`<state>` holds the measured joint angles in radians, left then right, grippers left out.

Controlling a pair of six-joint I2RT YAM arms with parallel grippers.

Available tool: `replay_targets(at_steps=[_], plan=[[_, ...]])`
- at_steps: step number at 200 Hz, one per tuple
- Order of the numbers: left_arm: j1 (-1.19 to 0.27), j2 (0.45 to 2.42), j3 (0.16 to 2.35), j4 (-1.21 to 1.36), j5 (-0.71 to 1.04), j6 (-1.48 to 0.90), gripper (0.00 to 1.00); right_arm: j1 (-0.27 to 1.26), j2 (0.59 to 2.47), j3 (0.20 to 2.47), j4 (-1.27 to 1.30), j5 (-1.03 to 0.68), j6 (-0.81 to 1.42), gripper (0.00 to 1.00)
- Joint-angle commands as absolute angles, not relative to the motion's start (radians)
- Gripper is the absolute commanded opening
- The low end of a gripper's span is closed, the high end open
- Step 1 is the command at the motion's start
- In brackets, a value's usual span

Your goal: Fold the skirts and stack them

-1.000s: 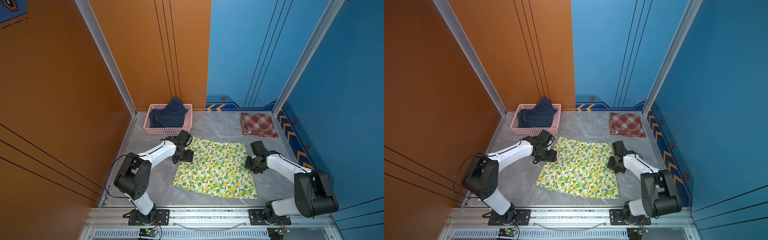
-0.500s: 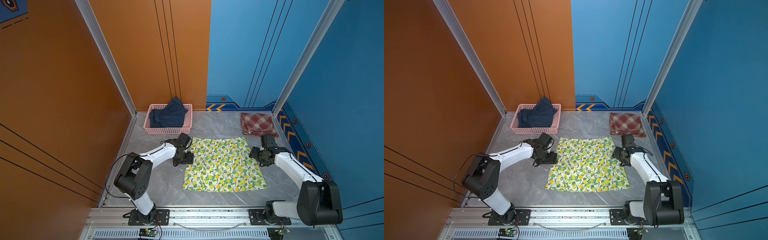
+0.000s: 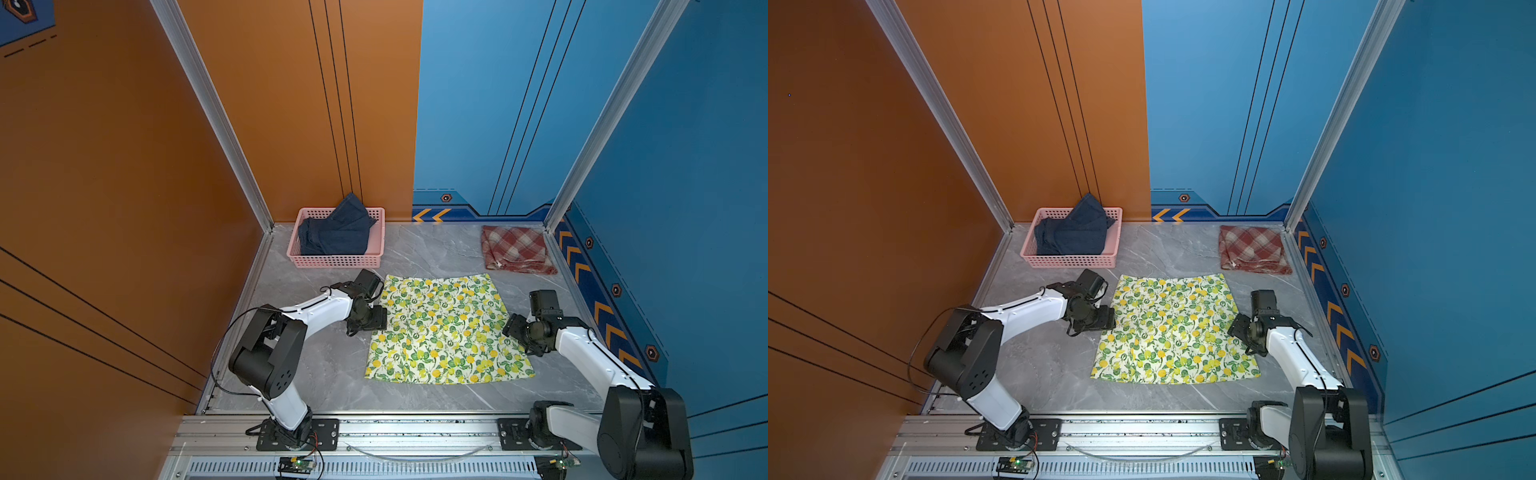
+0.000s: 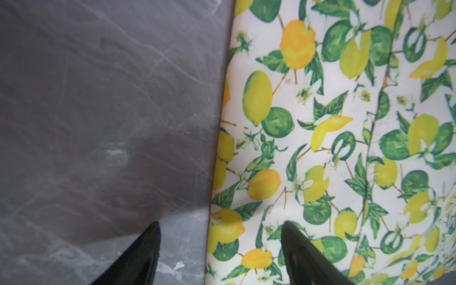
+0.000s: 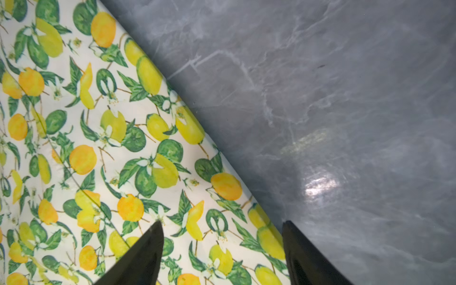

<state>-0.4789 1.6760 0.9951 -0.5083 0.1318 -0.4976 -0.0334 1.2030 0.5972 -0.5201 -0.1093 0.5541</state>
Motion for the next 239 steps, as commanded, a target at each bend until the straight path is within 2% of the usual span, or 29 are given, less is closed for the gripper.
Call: replay_targets(at_steps=[1, 59, 86, 104, 127, 151, 168, 196, 209, 239], plan=[[-0.481, 1.692, 0.986, -0.495, 0.141, -0.506, 0.78, -0.038, 1.231, 0.578, -0.519, -0.117, 0.539, 0.75], [-0.481, 1.696, 0.985, -0.496, 0.133, -0.507, 0.78, -0.047, 1.258, 0.591, -0.504, -0.034, 0.544, 0.76], [-0.481, 1.701, 0.985, -0.496, 0.132, -0.510, 0.77, -0.067, 1.298, 0.598, -0.489, -0.076, 0.537, 0.74], [-0.481, 1.702, 0.984, -0.496, 0.132, -0.512, 0.77, -0.067, 1.325, 0.594, -0.474, -0.110, 0.528, 0.66], [-0.483, 1.707, 0.982, -0.488, 0.143, -0.516, 0.73, -0.066, 1.346, 0.587, -0.458, -0.156, 0.512, 0.45], [-0.486, 1.716, 0.977, -0.473, 0.158, -0.526, 0.59, -0.065, 1.322, 0.585, -0.447, -0.164, 0.509, 0.17], [-0.488, 1.723, 0.976, -0.463, 0.168, -0.535, 0.39, -0.062, 1.299, 0.596, -0.449, -0.170, 0.502, 0.00], [-0.494, 1.732, 0.969, -0.446, 0.175, -0.549, 0.09, -0.040, 1.247, 0.627, -0.475, -0.165, 0.495, 0.00], [-0.495, 1.735, 0.966, -0.442, 0.174, -0.552, 0.00, -0.009, 1.213, 0.654, -0.503, -0.145, 0.497, 0.00], [-0.494, 1.736, 0.955, -0.431, 0.174, -0.555, 0.00, 0.125, 1.148, 0.734, -0.552, -0.083, 0.533, 0.00]])
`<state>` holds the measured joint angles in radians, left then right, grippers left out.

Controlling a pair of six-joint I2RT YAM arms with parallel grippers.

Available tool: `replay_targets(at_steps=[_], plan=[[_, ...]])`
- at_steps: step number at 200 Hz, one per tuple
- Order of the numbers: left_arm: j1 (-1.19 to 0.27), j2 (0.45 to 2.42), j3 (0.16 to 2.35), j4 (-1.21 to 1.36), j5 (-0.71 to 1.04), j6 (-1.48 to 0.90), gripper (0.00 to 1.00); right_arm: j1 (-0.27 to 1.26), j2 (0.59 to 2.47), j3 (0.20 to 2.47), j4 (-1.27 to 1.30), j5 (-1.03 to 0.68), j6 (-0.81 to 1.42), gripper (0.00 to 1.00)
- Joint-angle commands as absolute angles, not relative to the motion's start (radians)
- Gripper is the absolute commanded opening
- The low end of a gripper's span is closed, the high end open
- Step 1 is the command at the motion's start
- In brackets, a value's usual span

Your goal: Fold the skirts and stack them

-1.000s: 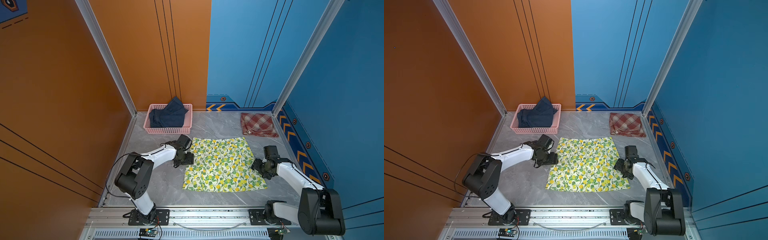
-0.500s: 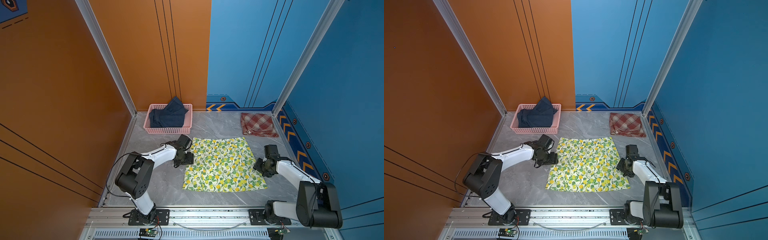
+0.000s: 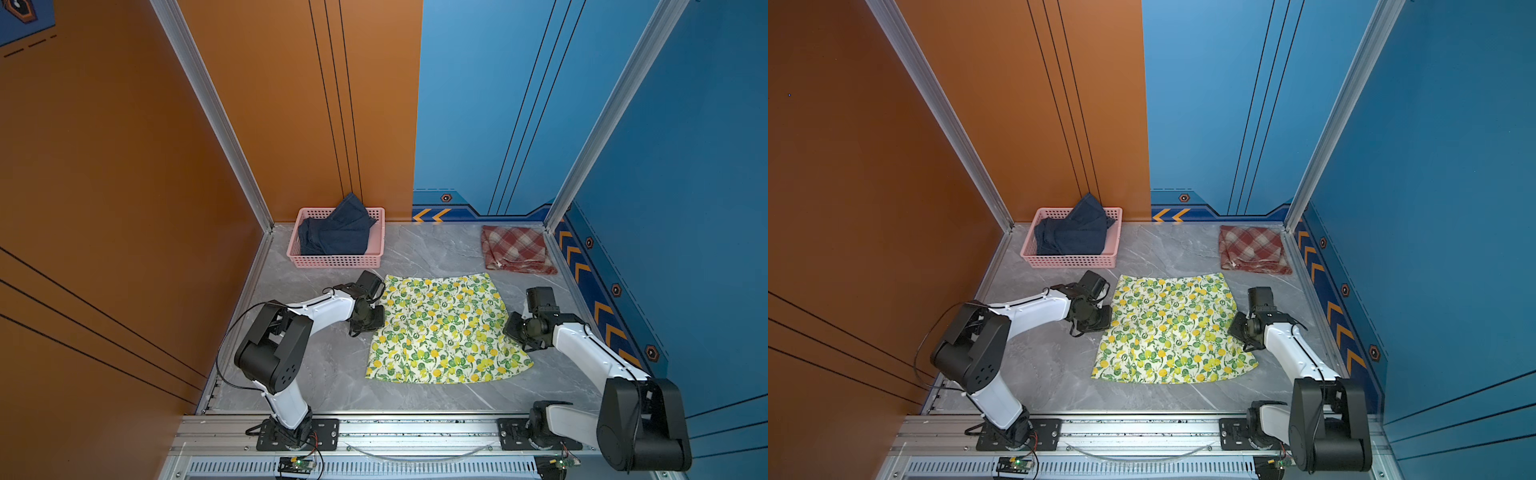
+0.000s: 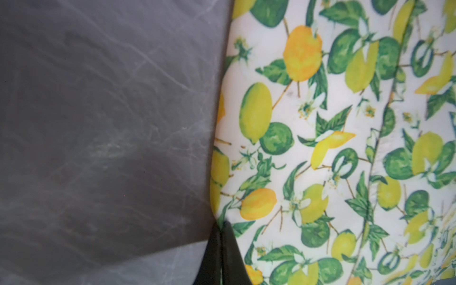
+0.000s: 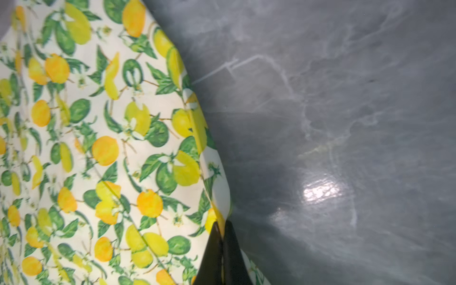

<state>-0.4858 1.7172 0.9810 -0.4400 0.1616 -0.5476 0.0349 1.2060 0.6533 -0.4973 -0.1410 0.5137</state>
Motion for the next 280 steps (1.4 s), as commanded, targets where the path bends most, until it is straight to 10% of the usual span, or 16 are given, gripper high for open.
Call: replay_targets(at_steps=[1, 108, 131, 155, 280], plan=[[-0.494, 1.736, 0.955, -0.431, 0.174, -0.555, 0.00, 0.134, 1.146, 0.737, -0.552, -0.081, 0.535, 0.00], [-0.492, 1.693, 0.924, -0.417, 0.168, -0.563, 0.00, 0.913, 1.546, 1.147, -0.313, 0.058, 0.793, 0.08], [-0.492, 1.686, 0.916, -0.413, 0.169, -0.563, 0.00, 0.899, 1.533, 1.149, -0.282, 0.019, 0.795, 0.52], [-0.495, 1.689, 0.911, -0.403, 0.175, -0.569, 0.00, 0.821, 1.430, 1.073, -0.285, 0.033, 0.808, 0.75], [-0.808, 1.880, 1.133, -0.352, 0.292, -0.663, 0.00, 0.330, 1.192, 0.932, -0.521, 0.013, 0.667, 0.82]])
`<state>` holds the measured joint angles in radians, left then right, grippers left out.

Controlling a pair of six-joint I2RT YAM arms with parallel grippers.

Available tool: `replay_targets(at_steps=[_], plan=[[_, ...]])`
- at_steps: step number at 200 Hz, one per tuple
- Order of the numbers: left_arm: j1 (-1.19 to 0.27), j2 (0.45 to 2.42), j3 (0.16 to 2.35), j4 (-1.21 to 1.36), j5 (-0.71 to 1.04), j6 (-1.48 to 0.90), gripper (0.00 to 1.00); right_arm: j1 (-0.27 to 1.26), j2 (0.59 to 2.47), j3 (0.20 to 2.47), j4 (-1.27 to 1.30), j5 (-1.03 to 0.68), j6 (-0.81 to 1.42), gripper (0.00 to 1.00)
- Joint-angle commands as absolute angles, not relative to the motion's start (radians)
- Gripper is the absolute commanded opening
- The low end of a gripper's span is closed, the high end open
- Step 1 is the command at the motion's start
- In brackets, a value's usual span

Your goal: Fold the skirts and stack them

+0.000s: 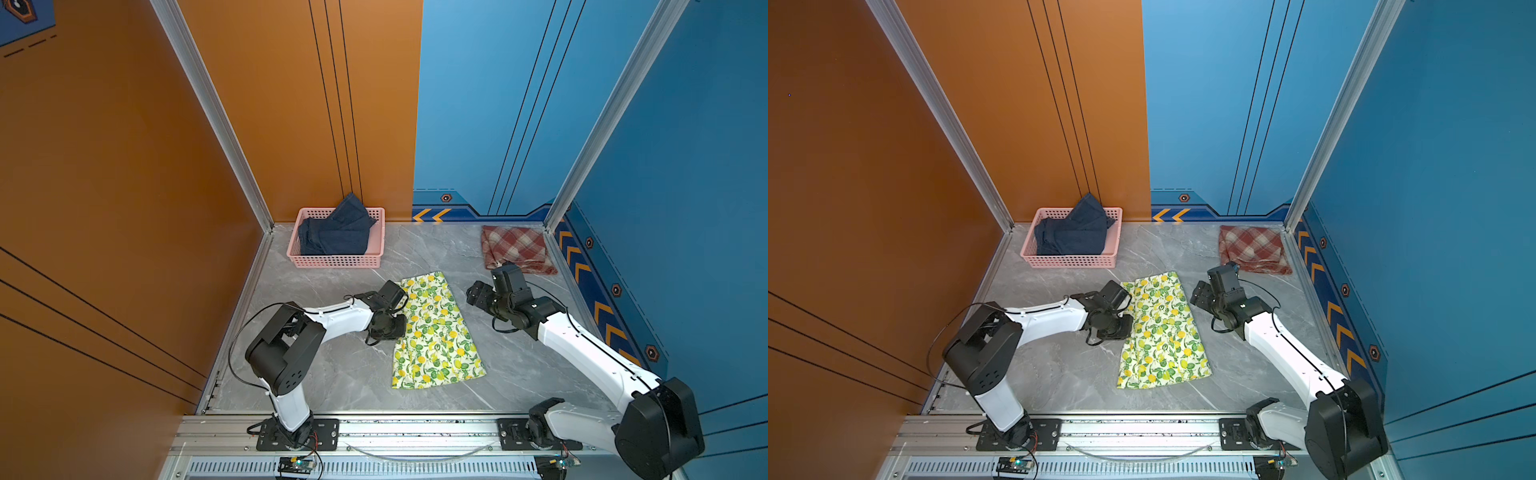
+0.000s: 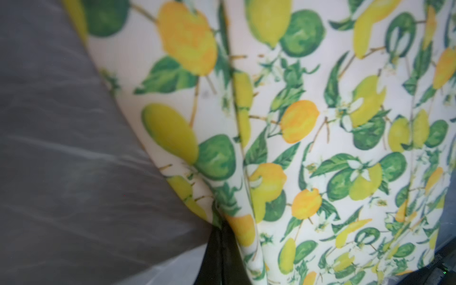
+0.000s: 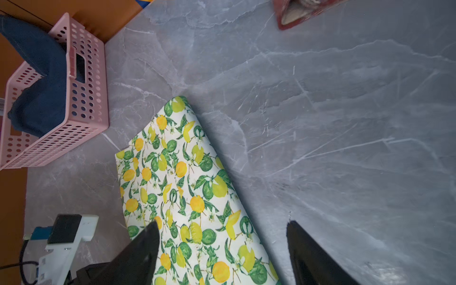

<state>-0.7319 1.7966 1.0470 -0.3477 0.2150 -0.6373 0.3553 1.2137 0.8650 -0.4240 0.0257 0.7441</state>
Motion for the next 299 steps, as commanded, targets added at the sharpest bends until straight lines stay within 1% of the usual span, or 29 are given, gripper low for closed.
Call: replay_targets(at_steps=[1, 19, 23, 42, 54, 79, 97, 114, 117, 127, 147, 162, 170, 199, 229, 270, 299], plan=[[-0.810, 1.881, 1.135, -0.351, 0.293, -0.663, 0.00, 0.330, 1.192, 0.934, -0.523, 0.014, 0.665, 0.82], [-0.824, 1.877, 1.160, -0.356, 0.316, -0.650, 0.00, 0.341, 1.213, 0.958, -0.550, 0.012, 0.635, 0.82], [-0.819, 1.867, 1.155, -0.357, 0.315, -0.648, 0.01, 0.350, 1.219, 0.961, -0.551, 0.014, 0.632, 0.82], [-0.764, 1.784, 1.088, -0.358, 0.297, -0.644, 0.07, 0.425, 1.271, 0.988, -0.558, 0.058, 0.603, 0.82], [-0.715, 1.726, 1.038, -0.359, 0.284, -0.643, 0.08, 0.484, 1.324, 1.013, -0.556, 0.085, 0.585, 0.81], [-0.627, 1.635, 0.926, -0.359, 0.275, -0.651, 0.05, 0.601, 1.473, 1.092, -0.558, 0.127, 0.535, 0.73], [-0.605, 1.610, 0.898, -0.349, 0.275, -0.663, 0.05, 0.665, 1.581, 1.155, -0.567, 0.159, 0.505, 0.66], [-0.601, 1.618, 0.889, -0.316, 0.294, -0.682, 0.09, 0.695, 1.669, 1.208, -0.569, 0.162, 0.498, 0.62], [-0.600, 1.620, 0.891, -0.314, 0.297, -0.685, 0.09, 0.724, 1.684, 1.215, -0.569, 0.160, 0.498, 0.61], [-0.600, 1.633, 0.896, -0.303, 0.306, -0.691, 0.11, 0.748, 1.730, 1.240, -0.569, 0.166, 0.504, 0.59], [-0.595, 1.650, 0.905, -0.276, 0.323, -0.708, 0.12, 0.774, 1.801, 1.273, -0.570, 0.186, 0.516, 0.55], [-0.589, 1.654, 0.908, -0.250, 0.336, -0.732, 0.16, 0.788, 1.837, 1.284, -0.580, 0.204, 0.529, 0.52], [-0.588, 1.654, 0.908, -0.239, 0.337, -0.746, 0.18, 0.793, 1.848, 1.283, -0.584, 0.220, 0.539, 0.49], [-0.584, 1.657, 0.901, -0.198, 0.336, -0.799, 0.21, 0.807, 1.870, 1.271, -0.587, 0.258, 0.557, 0.43], [-0.588, 1.675, 0.884, -0.121, 0.331, -0.845, 0.25, 0.821, 1.895, 1.270, -0.592, 0.286, 0.559, 0.41], [-0.601, 1.696, 0.881, -0.082, 0.322, -0.880, 0.27, 0.825, 1.930, 1.270, -0.592, 0.288, 0.569, 0.36], [-0.608, 1.713, 0.878, -0.061, 0.320, -0.898, 0.27, 0.825, 1.947, 1.270, -0.591, 0.290, 0.574, 0.30]])
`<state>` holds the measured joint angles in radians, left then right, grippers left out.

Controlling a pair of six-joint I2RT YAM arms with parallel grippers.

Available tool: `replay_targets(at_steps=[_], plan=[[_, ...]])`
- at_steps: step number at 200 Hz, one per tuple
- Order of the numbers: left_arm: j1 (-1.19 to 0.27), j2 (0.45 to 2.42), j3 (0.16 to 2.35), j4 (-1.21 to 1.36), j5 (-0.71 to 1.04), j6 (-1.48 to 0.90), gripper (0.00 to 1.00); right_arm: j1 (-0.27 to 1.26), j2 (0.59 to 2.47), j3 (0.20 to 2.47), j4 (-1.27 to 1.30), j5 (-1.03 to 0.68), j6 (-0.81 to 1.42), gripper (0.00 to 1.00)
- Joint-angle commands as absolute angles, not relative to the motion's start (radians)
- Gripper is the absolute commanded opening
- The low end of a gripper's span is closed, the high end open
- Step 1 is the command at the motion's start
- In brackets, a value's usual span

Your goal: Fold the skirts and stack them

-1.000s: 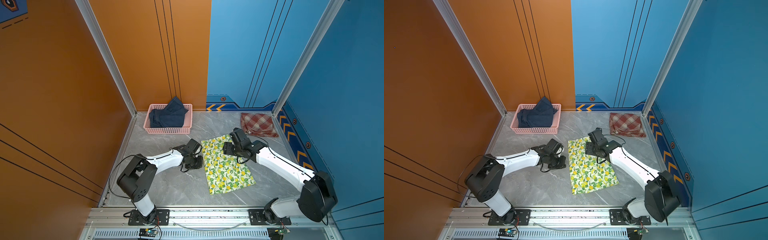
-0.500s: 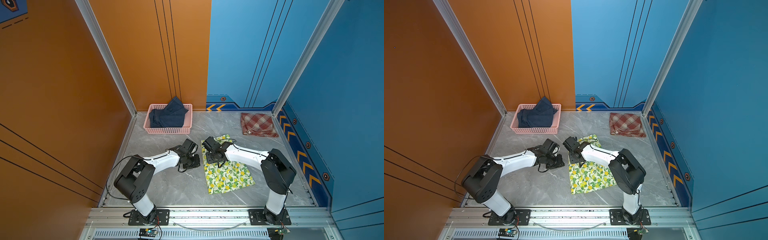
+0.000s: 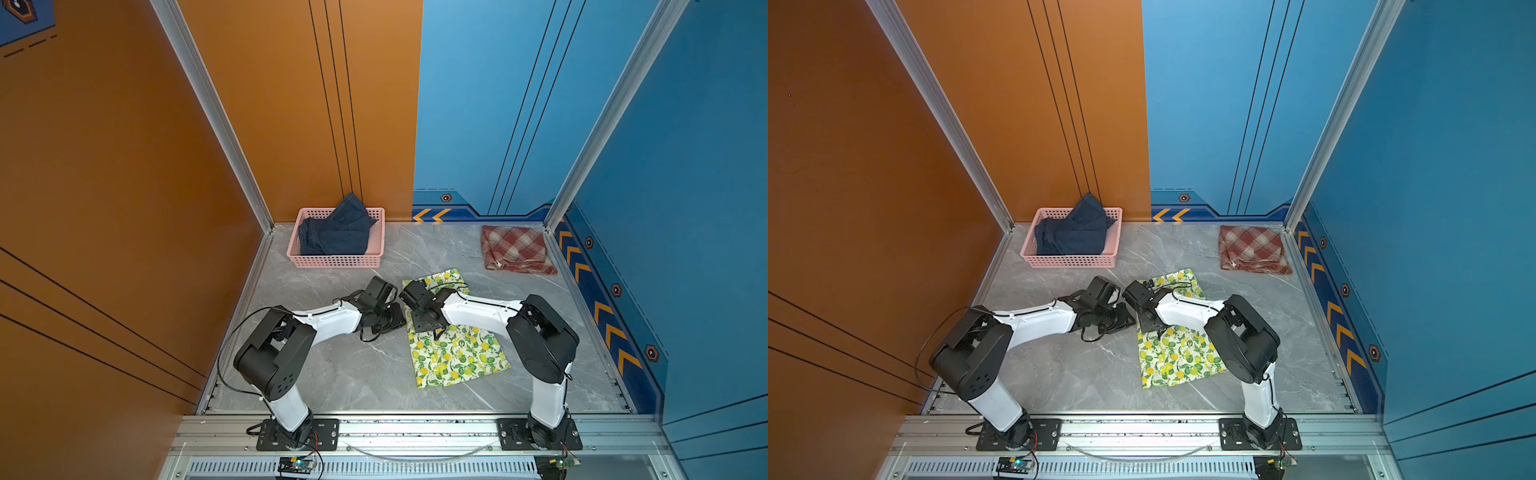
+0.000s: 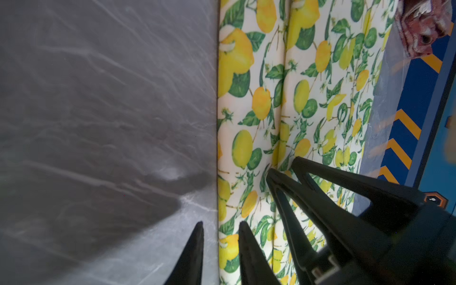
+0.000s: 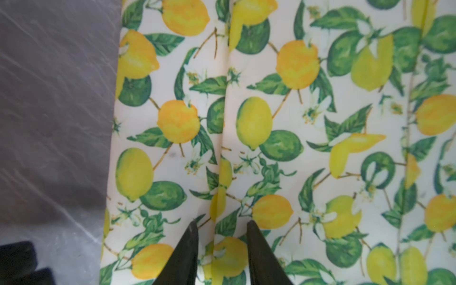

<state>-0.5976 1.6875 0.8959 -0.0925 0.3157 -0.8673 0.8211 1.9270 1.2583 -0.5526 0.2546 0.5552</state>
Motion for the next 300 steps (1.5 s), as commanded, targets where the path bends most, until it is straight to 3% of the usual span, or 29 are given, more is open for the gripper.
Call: replay_targets(at_steps=[1, 52, 110, 144, 175, 266, 300], plan=[[-0.608, 1.713, 0.878, -0.061, 0.319, -0.899, 0.27, 0.825, 1.948, 1.269, -0.591, 0.290, 0.575, 0.30], [-0.621, 1.748, 0.878, -0.039, 0.318, -0.913, 0.27, 0.825, 1.944, 1.264, -0.577, 0.294, 0.577, 0.00], [-0.620, 1.764, 0.869, -0.022, 0.316, -0.922, 0.26, 0.821, 1.916, 1.245, -0.550, 0.291, 0.571, 0.00], [-0.620, 1.782, 0.860, -0.004, 0.323, -0.932, 0.13, 0.824, 1.910, 1.226, -0.537, 0.286, 0.568, 0.20], [-0.618, 1.796, 0.849, 0.019, 0.336, -0.946, 0.00, 0.828, 1.915, 1.217, -0.530, 0.288, 0.571, 0.23], [-0.580, 1.746, 0.782, 0.084, 0.364, -0.973, 0.00, 0.834, 1.925, 1.187, -0.496, 0.275, 0.583, 0.16], [-0.574, 1.729, 0.764, 0.101, 0.372, -0.975, 0.00, 0.833, 1.928, 1.184, -0.488, 0.262, 0.582, 0.03]])
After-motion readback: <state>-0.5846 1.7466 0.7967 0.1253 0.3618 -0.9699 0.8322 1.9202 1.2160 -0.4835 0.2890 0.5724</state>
